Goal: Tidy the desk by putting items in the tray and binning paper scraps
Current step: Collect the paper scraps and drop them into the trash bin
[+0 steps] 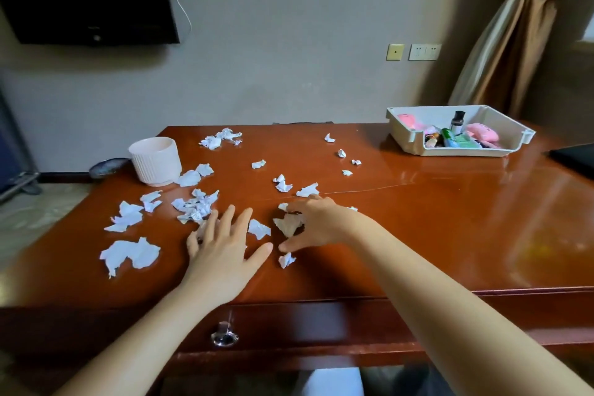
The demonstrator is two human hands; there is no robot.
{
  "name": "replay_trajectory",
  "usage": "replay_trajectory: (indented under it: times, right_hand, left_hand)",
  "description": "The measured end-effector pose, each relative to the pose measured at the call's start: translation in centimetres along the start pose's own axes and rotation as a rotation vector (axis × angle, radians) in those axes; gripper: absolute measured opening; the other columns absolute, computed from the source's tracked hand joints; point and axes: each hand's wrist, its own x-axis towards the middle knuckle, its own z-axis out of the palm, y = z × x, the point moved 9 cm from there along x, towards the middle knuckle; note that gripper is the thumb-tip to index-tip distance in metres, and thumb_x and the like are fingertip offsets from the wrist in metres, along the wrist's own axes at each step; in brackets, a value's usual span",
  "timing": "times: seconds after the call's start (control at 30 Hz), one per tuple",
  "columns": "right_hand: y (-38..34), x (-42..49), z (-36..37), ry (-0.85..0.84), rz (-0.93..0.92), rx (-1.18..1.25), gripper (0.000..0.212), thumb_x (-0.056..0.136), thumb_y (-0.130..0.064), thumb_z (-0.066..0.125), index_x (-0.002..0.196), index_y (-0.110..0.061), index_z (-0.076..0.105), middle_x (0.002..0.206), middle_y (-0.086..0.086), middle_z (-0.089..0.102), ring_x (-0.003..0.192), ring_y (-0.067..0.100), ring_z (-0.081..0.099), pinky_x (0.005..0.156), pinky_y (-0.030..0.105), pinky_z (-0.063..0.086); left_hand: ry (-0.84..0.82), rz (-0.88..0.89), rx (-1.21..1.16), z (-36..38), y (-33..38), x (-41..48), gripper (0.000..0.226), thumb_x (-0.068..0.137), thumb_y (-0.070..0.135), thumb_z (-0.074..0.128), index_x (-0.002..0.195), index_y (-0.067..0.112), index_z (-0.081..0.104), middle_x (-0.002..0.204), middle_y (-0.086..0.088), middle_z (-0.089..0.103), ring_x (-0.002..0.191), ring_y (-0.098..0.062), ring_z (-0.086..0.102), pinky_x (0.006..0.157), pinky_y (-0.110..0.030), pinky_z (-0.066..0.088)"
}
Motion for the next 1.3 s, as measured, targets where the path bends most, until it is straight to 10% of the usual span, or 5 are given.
replay_trajectory:
  times: [0.33,0.57,1.07,1.3]
  right_hand:
    - [-2.3,2.1,-0.7,0.136,-0.111,0.133,0.036,0.09,-0.025,0.054,0.125,-0.015,0.056,0.104,0.01,0.053,0.088,0.024,0.05,0.069,0.029,0.043]
    - [-1.5,-0.1,-1.8,0.024,-0.1,0.044,0.059,0.089,-0.035,0.058,0.142,-0.029,0.036,0.144,0.005,0.039,0.118,0.026,0.052,0.087,0.029,0.045]
    - [-2.6,4.1,-0.4,0.231,0.004,0.182,0.022,0.085,0.0,0.053,0.101,-0.006,0.066,0.087,0.01,0.057,0.08,0.027,0.055,0.05,0.024,0.038]
    - [-0.5,4.1,-1.6,0.22,0.035,0.242,0.021,0.085,0.001,0.053,0.097,-0.002,0.07,0.096,0.015,0.063,0.073,0.021,0.055,0.047,0.018,0.039]
  left_hand:
    - [0.058,0.215,-0.245,-2.2,0.8,2.5,0.05,0.101,0.032,0.033,0.148,0.03,0.019,0.159,0.01,0.009,0.148,-0.014,0.005,0.118,-0.043,0.011]
    - [-0.046,0.164,-0.093,-4.2,-1.7,1.7,0.059,0.093,0.042,0.049,0.146,0.03,0.027,0.155,0.006,0.024,0.141,-0.015,0.026,0.109,-0.035,0.034]
    - [-0.081,0.103,0.07,-3.0,0.1,4.6,0.038,0.095,0.01,0.051,0.132,0.02,0.053,0.136,-0.005,0.05,0.116,-0.026,0.056,0.097,-0.037,0.05]
    - [-0.004,0.055,-0.091,-3.2,-0.5,4.9,0.033,0.092,0.009,0.057,0.124,0.019,0.058,0.125,-0.006,0.06,0.104,-0.021,0.063,0.084,-0.027,0.055]
